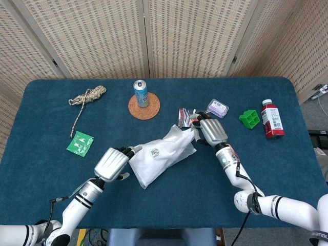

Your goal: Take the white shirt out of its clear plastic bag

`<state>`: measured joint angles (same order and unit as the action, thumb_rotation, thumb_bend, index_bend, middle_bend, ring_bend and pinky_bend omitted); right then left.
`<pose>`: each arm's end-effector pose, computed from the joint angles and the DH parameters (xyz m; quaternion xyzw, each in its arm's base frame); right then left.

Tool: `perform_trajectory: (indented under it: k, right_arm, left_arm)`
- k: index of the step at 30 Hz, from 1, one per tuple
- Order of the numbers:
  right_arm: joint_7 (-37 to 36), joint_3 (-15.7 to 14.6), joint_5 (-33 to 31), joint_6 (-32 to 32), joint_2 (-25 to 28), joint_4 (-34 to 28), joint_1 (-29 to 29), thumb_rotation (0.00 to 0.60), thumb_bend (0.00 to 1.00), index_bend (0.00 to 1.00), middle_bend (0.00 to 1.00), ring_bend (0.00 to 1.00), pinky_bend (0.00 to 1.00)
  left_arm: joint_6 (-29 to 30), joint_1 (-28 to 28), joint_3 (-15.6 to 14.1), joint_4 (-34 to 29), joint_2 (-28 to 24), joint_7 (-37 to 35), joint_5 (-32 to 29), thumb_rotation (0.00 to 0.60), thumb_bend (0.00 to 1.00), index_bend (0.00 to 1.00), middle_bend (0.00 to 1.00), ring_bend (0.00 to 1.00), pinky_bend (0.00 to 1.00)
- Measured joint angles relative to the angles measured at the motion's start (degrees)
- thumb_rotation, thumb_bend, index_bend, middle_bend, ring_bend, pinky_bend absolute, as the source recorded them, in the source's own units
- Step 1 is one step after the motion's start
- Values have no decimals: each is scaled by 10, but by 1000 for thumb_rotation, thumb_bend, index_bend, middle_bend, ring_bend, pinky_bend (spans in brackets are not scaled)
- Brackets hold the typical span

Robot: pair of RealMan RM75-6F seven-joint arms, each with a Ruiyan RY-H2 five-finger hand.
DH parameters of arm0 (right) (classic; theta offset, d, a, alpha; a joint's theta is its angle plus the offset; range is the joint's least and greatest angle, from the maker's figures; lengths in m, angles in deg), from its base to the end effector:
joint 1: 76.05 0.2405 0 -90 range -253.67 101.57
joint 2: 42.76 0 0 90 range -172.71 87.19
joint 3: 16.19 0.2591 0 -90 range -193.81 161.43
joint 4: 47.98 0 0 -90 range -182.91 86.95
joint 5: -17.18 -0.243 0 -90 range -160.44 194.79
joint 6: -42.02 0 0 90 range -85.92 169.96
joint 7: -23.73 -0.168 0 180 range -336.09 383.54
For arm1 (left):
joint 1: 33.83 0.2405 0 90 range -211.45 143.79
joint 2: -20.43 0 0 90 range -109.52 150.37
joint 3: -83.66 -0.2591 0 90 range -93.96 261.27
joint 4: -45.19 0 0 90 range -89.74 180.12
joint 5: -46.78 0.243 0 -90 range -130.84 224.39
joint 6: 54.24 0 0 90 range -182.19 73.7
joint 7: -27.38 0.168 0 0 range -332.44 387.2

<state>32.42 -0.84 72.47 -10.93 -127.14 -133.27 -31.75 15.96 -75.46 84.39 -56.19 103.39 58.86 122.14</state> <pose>-0.1431 -0.4127 -0.0181 0.6579 -0.4758 0.4180 0.4075 -0.1007 0.2992 -0.0279 -0.7830 -0.2430 -0.4115 0.3982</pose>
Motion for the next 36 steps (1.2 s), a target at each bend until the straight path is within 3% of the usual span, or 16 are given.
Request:
perform_trajectory:
  k: [9, 18, 26, 36]
  right_arm:
    - [-20, -4, -2, 4, -1, 19, -11, 600, 704, 660, 229, 102, 282]
    - [-36, -7, 5, 10, -4, 33, -18, 600, 704, 659, 229, 102, 282]
    - [-45, -5, 10, 10, -4, 36, -22, 600, 705, 660, 229, 102, 282]
    - [-50, -5, 9, 16, -7, 43, -24, 600, 713, 660, 229, 102, 282]
  left_arm:
    - [12, 15, -21, 52, 31, -61, 116, 600, 0, 410, 860, 784, 928]
    - [-6, 12, -17, 88, 74, -78, 151, 600, 0, 420, 987, 882, 992]
    - [-14, 5, -8, 125, 107, -92, 177, 600, 0, 484, 1000, 952, 1000]
    - [-31, -1, -5, 167, 146, -101, 195, 600, 0, 509, 1000, 950, 1000]
